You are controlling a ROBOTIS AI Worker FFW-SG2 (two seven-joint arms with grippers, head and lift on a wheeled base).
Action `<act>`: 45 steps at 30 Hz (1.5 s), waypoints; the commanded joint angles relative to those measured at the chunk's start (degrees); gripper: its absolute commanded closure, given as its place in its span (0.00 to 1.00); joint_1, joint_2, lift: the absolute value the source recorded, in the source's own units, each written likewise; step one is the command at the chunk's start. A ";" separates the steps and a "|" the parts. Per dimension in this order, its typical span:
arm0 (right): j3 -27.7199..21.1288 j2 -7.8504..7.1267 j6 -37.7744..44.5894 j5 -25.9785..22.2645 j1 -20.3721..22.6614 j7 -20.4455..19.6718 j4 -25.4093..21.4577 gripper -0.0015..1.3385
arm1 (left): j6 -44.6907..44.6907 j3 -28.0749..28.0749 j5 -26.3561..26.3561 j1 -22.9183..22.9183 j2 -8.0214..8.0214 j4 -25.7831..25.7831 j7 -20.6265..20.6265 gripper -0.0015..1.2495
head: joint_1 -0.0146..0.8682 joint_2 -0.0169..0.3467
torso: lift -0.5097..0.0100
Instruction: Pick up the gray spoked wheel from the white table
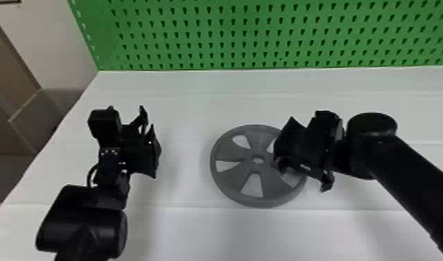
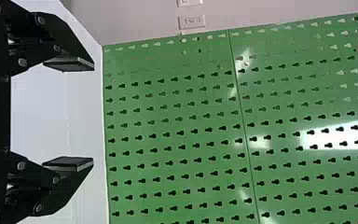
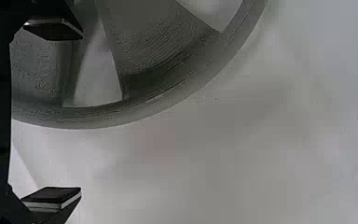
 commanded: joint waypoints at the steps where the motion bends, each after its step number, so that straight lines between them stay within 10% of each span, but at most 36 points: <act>1: -0.24 0.01 -0.17 -0.25 0.12 -0.01 0.05 0.11 | 0.02 -0.04 0.00 -0.05 0.00 0.00 0.00 0.42 | 0.90 0.35 | 0.85; 15: 0.20 -0.78 -0.09 -3.85 0.39 -0.01 0.32 0.40 | 0.19 -0.13 -0.09 -0.14 0.00 0.09 0.00 0.42 | 0.90 0.35 | 0.85; 45: -0.06 -1.31 2.90 -1.66 -0.76 2.10 1.29 0.54 | 1.16 -0.57 0.00 -0.40 0.00 0.09 0.00 0.42 | 0.90 0.35 | 0.85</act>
